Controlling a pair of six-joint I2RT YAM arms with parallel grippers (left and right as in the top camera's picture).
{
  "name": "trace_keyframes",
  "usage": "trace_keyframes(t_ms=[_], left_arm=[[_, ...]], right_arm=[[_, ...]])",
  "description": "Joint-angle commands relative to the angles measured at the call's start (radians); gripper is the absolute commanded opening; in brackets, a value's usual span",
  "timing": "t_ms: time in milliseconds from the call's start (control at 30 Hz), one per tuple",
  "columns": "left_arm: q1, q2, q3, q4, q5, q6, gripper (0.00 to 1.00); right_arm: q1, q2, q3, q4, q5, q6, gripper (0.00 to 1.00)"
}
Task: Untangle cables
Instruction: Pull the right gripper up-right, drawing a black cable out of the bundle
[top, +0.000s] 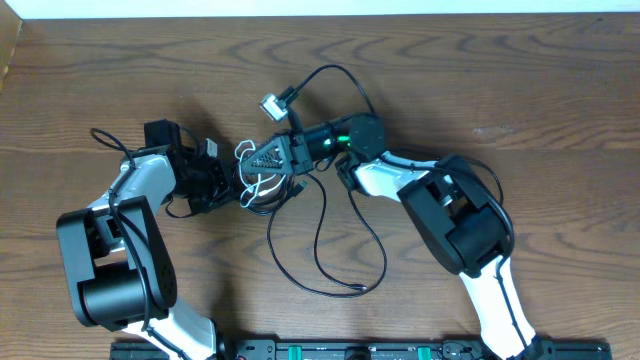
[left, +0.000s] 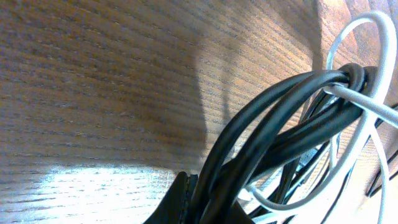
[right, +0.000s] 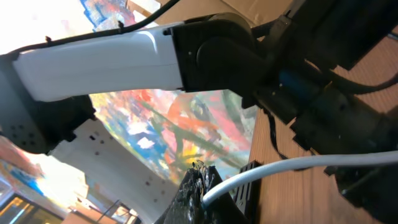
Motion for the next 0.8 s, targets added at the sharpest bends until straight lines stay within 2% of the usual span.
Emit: trace_keyframes(t_ms=[0,233,767], left_arm=[[0.0,0.008,-0.009,0.0,-0.006,0.005,0.08],[0.0,0.008,-0.009,0.0,-0.006,0.006,0.08],[0.0,0.008,-0.009,0.0,-0.007,0.01,0.08]], right_arm=[[-0.009,-0.132,0.01,0.042,-0.047,0.04,0.01],[-0.035,-0.308,0.01,0.042,-0.134,0.043,0.01],[-0.18,-0.506,0.01,0.041,-0.188,0.122,0.01]])
